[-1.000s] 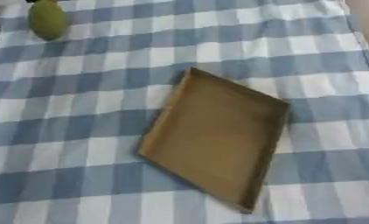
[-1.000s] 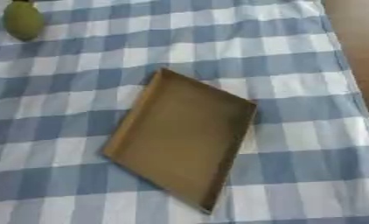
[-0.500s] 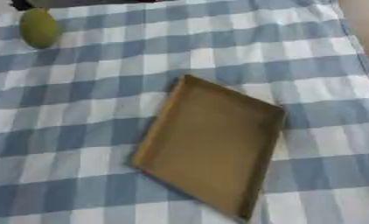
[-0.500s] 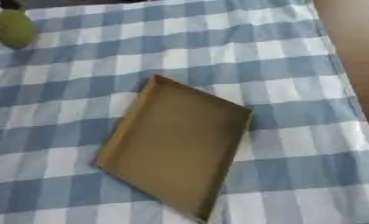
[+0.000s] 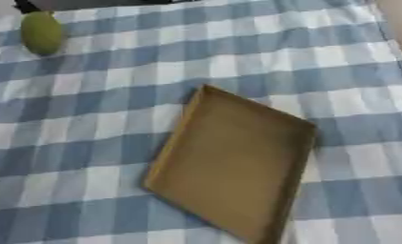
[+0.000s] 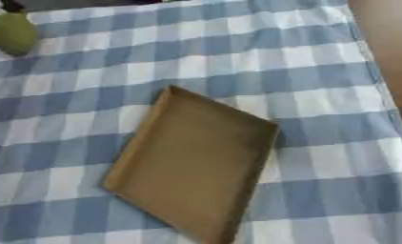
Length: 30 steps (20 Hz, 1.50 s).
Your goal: Pick up objects on the table and place them in the box.
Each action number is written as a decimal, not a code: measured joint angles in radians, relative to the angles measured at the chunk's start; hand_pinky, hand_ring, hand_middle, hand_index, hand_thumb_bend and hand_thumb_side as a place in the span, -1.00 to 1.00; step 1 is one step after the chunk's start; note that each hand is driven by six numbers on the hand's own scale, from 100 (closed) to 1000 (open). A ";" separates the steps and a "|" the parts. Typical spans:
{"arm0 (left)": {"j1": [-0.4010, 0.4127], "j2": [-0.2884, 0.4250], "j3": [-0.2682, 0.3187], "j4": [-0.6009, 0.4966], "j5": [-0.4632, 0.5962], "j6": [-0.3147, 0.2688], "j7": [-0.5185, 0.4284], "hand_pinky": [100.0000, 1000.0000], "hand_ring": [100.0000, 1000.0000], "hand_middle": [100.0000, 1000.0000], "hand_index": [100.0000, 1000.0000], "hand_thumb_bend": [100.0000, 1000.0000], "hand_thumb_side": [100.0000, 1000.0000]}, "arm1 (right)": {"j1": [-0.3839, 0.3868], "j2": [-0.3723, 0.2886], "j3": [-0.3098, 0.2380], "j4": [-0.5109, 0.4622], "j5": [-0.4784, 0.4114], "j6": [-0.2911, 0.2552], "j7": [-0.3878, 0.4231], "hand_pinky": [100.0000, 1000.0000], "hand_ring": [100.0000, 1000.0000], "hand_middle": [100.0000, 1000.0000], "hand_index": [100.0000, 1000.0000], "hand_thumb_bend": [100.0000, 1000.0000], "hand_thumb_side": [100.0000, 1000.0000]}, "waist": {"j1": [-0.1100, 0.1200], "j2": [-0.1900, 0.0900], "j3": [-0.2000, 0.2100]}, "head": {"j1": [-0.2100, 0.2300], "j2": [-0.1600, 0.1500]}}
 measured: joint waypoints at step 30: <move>-0.017 0.016 0.010 -0.002 0.008 0.086 0.052 1.00 0.98 0.92 0.87 -0.74 0.24 | -0.022 0.000 0.014 0.000 -0.007 0.002 0.035 0.47 0.45 0.23 0.39 -1.00 -0.18 | 0.025 0.030 -0.072 | 0.125 0.013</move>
